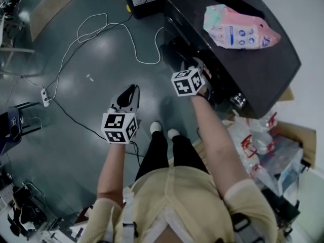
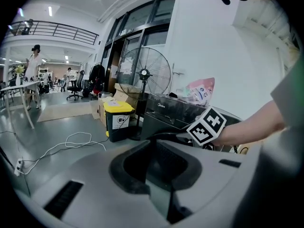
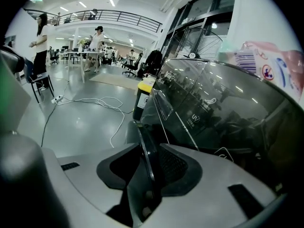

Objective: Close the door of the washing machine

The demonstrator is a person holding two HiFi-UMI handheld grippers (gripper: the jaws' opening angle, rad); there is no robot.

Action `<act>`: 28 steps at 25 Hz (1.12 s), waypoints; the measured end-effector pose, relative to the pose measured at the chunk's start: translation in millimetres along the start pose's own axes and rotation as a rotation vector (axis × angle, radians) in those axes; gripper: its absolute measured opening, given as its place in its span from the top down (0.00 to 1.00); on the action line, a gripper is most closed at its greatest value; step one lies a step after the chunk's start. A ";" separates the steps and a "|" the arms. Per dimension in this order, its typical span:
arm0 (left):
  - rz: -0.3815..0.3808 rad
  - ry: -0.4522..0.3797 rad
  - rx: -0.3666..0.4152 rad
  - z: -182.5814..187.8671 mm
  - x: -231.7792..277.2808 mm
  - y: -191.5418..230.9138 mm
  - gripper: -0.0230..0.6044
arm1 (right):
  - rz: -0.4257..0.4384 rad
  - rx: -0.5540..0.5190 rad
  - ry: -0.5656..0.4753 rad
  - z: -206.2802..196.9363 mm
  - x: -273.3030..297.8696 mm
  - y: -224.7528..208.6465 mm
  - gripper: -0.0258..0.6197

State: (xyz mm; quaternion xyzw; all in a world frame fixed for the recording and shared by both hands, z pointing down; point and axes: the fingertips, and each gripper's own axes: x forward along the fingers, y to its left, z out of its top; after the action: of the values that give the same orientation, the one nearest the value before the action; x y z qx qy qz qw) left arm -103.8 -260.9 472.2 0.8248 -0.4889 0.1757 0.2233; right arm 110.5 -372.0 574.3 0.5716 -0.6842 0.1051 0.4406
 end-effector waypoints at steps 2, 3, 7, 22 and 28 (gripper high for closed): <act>0.004 -0.003 0.001 0.4 -3.8 0.4 0.90 | -0.001 -0.005 -0.003 0.2 -0.1 0.7 0.77; 0.005 -0.004 0.002 0.5 -5.8 0.6 0.90 | -0.005 -0.008 -0.004 0.1 -0.3 0.6 0.77; 0.011 -0.006 0.005 0.2 -12.4 3.8 0.90 | 0.023 0.013 0.005 1.2 -1.0 1.6 0.77; 0.004 -0.042 -0.028 6.1 -26.8 -2.5 0.90 | 0.011 0.101 -0.217 6.2 -78.5 -14.3 0.76; 0.009 -0.050 -0.031 7.9 -38.0 -11.4 0.90 | 0.073 0.148 -0.299 2.8 -126.9 -9.9 0.76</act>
State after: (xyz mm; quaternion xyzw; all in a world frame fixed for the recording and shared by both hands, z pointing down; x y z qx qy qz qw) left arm -110.6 -232.8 443.9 0.8232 -0.5006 0.1482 0.2231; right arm 112.6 -289.5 477.4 0.5866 -0.7528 0.0850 0.2863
